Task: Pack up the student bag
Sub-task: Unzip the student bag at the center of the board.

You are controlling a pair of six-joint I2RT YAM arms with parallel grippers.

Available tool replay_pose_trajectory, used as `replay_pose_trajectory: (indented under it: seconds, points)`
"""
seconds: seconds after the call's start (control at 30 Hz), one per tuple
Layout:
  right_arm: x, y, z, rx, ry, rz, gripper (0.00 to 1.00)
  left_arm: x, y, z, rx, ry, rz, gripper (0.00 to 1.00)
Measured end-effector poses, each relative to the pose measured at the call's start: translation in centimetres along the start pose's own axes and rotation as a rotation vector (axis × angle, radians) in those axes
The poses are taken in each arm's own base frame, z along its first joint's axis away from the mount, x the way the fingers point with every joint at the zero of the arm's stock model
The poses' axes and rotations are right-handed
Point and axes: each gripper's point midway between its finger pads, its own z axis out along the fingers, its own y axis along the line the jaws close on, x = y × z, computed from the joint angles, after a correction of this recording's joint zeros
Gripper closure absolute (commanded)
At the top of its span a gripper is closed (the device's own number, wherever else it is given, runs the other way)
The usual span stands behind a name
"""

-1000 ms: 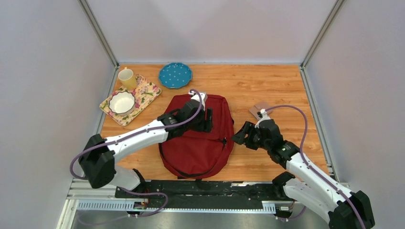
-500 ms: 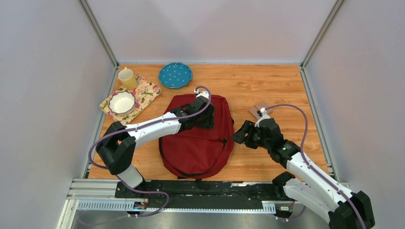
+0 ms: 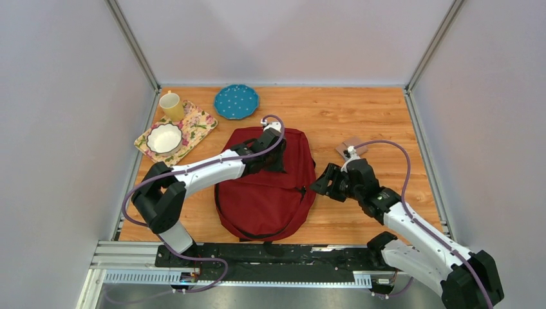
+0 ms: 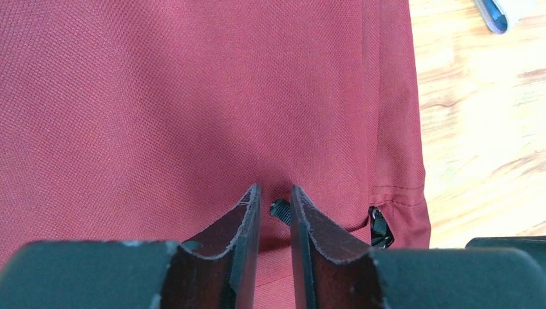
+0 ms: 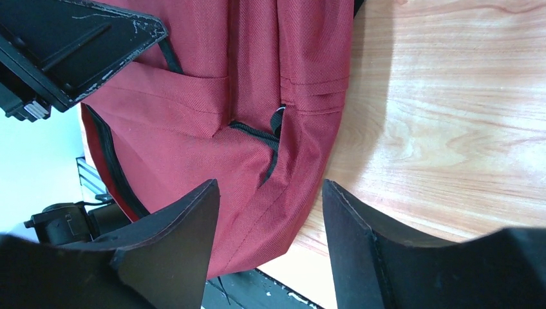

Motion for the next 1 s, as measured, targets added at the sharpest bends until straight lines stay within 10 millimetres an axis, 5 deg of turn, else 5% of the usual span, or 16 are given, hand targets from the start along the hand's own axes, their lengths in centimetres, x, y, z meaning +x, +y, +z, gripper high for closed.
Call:
replay_pose_trajectory:
  seconds: [0.53, 0.73, 1.0]
  points:
    - [0.6, 0.2, 1.1, -0.012, 0.049, 0.021, 0.38, 1.1, -1.9, 0.3, 0.113, 0.042, -0.006, 0.81]
    - [0.6, 0.4, 1.3, -0.021, 0.052, 0.020, 0.38, 1.5, -1.8, 0.4, 0.116, 0.055, -0.010, 1.00]
    - [0.8, 1.1, 1.6, -0.054, 0.072, 0.033, 0.39, 1.9, -1.8, 0.7, 0.132, 0.048, -0.012, 1.00]
